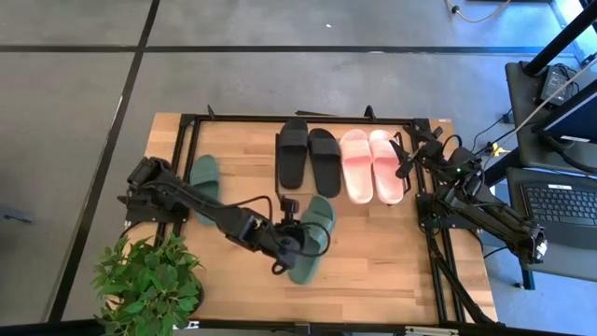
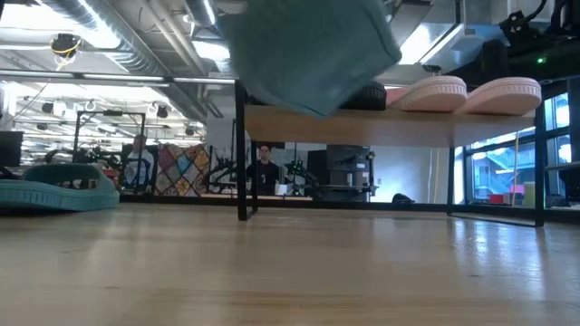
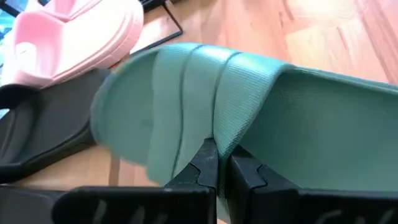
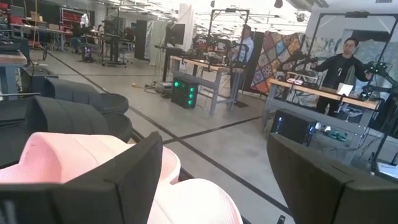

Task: Pick and place slides into the shelf
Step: Put the right green slide under the shelf

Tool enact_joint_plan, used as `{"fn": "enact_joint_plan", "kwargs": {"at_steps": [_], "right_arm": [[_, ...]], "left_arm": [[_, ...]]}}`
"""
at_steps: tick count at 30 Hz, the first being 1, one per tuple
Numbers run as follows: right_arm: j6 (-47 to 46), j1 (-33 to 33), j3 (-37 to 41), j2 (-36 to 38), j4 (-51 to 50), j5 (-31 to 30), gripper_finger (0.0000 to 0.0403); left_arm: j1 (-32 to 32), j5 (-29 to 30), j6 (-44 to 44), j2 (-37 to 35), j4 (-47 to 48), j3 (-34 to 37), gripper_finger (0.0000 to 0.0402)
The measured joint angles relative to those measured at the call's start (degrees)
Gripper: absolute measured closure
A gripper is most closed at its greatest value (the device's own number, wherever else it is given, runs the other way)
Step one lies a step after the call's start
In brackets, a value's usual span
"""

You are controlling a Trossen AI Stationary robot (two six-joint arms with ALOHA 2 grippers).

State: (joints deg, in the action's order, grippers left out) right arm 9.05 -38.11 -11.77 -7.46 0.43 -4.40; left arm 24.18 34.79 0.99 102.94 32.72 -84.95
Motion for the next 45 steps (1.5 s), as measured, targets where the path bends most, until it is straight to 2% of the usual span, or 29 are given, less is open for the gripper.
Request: {"fn": "enact_joint_plan", "kwargs": {"at_steps": [11,14,19,29,37,45], "right_arm": [[0.01,0.0,0.0,0.0,-1.7,0.0,0.0116],[0.01,0.0,0.0,0.0,-2.16,0.0,0.0116],[-0.01,-0.01,0.0,0.0,-2.21,0.0,0.0116],[0.02,0.02,0.0,-0.02,-3.59,0.0,0.0116],[0.03,0.12,-0.02,0.0,-4.7,0.04,0.0116],[0.01,0.15,-0.02,0.0,-4.8,0.04,0.0116]], "left_arm": [[1.48,1.52,2.19,0.01,-0.48,0.0,0.04],[0.25,1.39,3.24,1.65,-1.34,-0.12,0.04],[-1.65,-2.35,1.26,5.49,-4.56,-0.02,0.04],[-3.18,-1.25,1.58,8.55,-6.89,-0.04,0.04],[-3.69,-2.65,1.85,11.8,-7.64,-0.02,0.0399],[-3.6,-2.85,3.37,12.2,-7.99,-0.02,0.0345]]}}
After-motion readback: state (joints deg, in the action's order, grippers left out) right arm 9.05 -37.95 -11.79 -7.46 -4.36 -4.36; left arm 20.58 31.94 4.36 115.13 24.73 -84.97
